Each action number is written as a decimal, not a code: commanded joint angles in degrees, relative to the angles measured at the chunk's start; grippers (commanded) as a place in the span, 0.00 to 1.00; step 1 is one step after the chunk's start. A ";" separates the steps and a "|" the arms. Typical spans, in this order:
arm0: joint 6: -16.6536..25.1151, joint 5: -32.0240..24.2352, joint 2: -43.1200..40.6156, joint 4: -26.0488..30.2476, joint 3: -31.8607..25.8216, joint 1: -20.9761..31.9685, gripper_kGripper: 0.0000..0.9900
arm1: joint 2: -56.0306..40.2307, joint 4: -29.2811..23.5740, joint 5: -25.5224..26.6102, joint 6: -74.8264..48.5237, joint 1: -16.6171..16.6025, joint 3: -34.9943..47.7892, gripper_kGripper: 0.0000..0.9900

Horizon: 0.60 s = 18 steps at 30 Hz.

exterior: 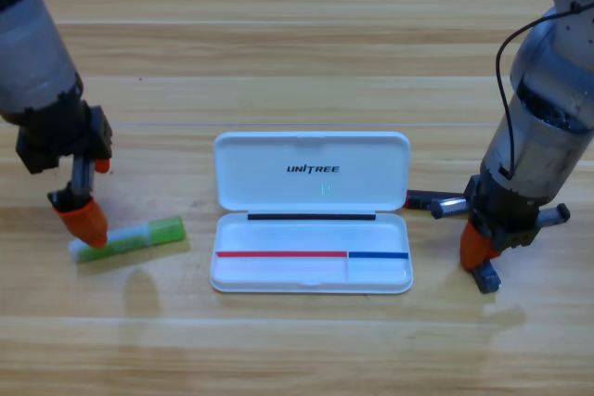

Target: Clean up eraser and pencils

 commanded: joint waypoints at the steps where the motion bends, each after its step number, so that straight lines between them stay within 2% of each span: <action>1: -0.03 2.48 4.46 -3.37 2.97 1.00 0.99 | 4.56 2.55 1.44 -1.69 -1.83 -0.91 0.00; 4: -0.74 3.88 5.60 -4.60 3.67 1.00 0.99 | 1.93 7.56 1.08 -7.14 -1.91 -4.25 0.00; 10: -1.44 4.76 7.10 -7.94 5.78 0.73 0.99 | -3.87 17.14 2.75 -36.67 -0.86 -11.20 0.00; 13: -1.62 4.94 8.24 -9.97 7.10 0.56 0.99 | -4.31 18.64 5.22 -50.29 0.28 -13.31 0.00; 18: -1.70 4.94 9.56 -12.95 8.68 0.38 0.99 | -0.80 19.43 5.39 -59.61 2.66 -17.17 0.00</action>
